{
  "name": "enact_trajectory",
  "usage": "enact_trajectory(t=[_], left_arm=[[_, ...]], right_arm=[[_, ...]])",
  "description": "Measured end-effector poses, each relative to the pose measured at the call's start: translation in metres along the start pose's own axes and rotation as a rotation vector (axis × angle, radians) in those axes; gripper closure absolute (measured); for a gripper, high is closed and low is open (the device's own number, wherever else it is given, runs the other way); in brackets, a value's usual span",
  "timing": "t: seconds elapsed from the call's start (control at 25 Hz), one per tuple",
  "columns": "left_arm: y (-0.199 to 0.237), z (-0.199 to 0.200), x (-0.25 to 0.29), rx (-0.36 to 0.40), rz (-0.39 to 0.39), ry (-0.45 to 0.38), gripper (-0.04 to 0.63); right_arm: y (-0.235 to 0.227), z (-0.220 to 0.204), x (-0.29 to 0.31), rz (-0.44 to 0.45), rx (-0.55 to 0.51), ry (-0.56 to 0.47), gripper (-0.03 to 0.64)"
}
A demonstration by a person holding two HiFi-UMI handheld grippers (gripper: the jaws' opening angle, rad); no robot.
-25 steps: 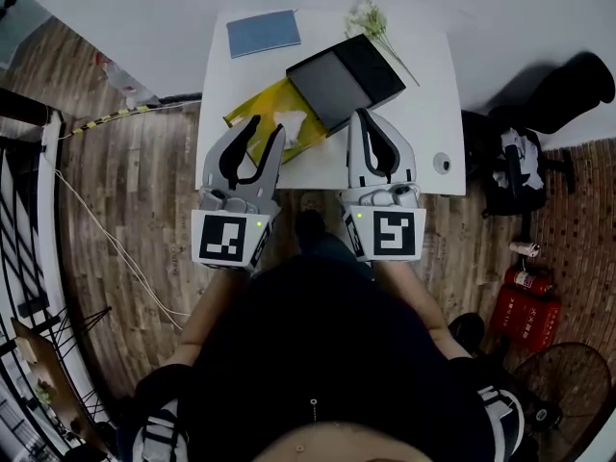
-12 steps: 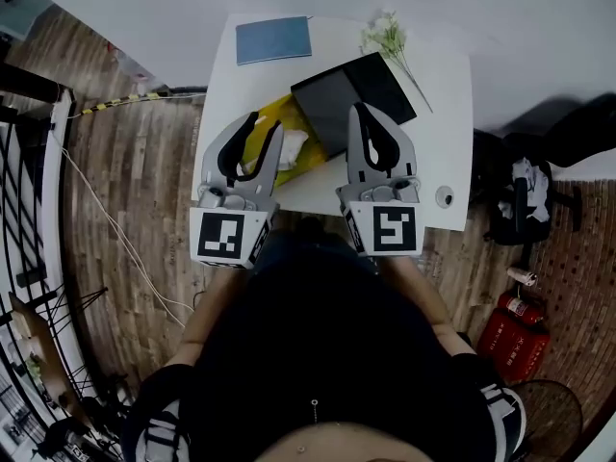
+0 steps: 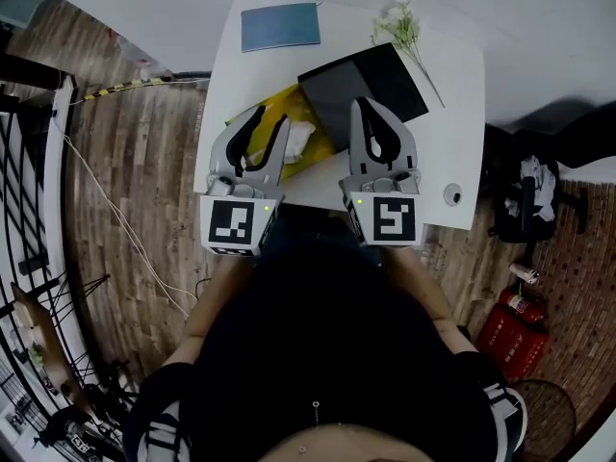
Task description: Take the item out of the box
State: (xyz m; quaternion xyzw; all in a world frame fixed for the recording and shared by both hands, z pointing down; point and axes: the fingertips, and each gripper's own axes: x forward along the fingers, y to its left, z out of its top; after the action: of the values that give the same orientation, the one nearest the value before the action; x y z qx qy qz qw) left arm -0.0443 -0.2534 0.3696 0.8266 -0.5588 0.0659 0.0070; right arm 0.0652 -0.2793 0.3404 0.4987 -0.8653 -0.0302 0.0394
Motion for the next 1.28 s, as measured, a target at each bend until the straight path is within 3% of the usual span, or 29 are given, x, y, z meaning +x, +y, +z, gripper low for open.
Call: enact_trajectory(t=[0.16, 0.52, 0.92, 1.28], left_arm=[[0.002, -0.025, 0.01, 0.012, -0.033, 0.066, 0.462], [0.008, -0.088, 0.024, -0.051, -0.083, 0.24, 0.463], [0.001, -0.161, 0.031, -0.067, -0.143, 0.428, 0.463], [-0.012, -0.198, 0.03, -0.063, -0.2, 0.555, 0.463]], right_arm=[[0.002, -0.017, 0.01, -0.005, -0.007, 0.036, 0.604], [0.003, -0.06, 0.021, -0.033, 0.012, 0.126, 0.604], [0.007, -0.099, 0.026, -0.028, -0.015, 0.208, 0.604], [0.012, -0.129, 0.02, -0.035, 0.012, 0.283, 0.605]])
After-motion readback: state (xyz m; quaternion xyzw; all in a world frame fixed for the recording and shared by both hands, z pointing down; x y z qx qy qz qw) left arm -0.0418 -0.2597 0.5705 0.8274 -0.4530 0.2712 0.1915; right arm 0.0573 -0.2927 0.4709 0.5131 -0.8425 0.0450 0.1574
